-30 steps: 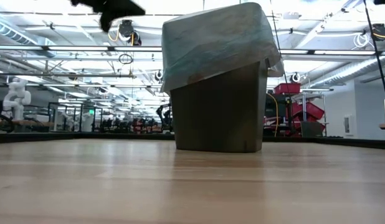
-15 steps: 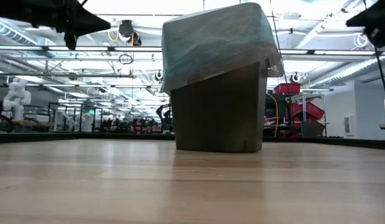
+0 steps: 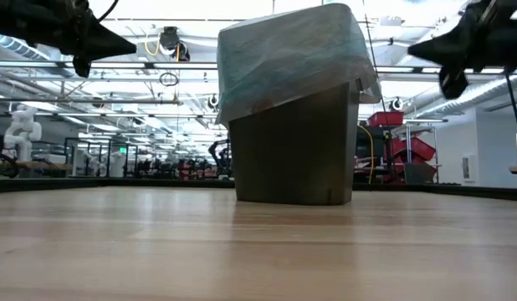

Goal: Pick and place trash into bin
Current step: Return to Home Position

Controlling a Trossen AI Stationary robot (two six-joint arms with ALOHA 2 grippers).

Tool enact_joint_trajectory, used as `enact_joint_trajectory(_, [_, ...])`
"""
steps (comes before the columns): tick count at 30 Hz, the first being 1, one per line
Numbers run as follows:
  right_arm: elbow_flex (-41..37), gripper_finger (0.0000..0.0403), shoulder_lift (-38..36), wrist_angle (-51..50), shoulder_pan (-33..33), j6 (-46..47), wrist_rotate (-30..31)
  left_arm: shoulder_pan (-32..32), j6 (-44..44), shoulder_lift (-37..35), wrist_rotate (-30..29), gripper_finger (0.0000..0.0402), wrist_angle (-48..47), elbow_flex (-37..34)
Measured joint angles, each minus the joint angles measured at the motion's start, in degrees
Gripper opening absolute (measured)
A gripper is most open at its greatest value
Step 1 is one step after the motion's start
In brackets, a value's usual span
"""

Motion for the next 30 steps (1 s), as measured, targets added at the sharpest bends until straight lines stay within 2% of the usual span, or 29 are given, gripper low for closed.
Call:
enact_joint_trajectory(3, [-7.9,0.0000,0.0,13.7,0.0,0.0,0.0,0.0,0.5,0.0,-1.5,0.0000,0.0,0.0])
enact_joint_trajectory(4, [-9.1,0.0000,-0.1,14.7,0.0,-0.2,0.1,0.0,0.8,0.0,-2.2,0.0000,0.0,0.0])
enact_joint_trajectory(9, [-8.9,0.0000,0.2,11.7,-0.1,0.1,1.4,0.0,1.9,-0.6,-4.6,0.0000,2.2,-2.7])
enact_joint_trajectory(14, [-9.0,0.0000,0.3,6.7,-0.2,4.3,1.8,0.0,0.0,-2.6,-5.6,0.0000,11.9,-10.9])
enact_joint_trajectory(18, [-9.0,0.0000,0.3,6.3,-0.2,3.5,2.0,0.0,-3.6,-4.5,-6.7,0.0000,19.1,-17.8])
enact_joint_trajectory(24, [-9.0,0.0000,0.5,6.3,-0.2,2.0,3.0,0.0,-5.1,-5.2,-12.3,0.0000,15.2,-18.0])
enact_joint_trajectory(30, [-9.0,0.0000,2.8,6.3,-0.2,1.3,2.7,0.0,-4.0,-4.9,-12.9,0.0000,15.2,-18.0])
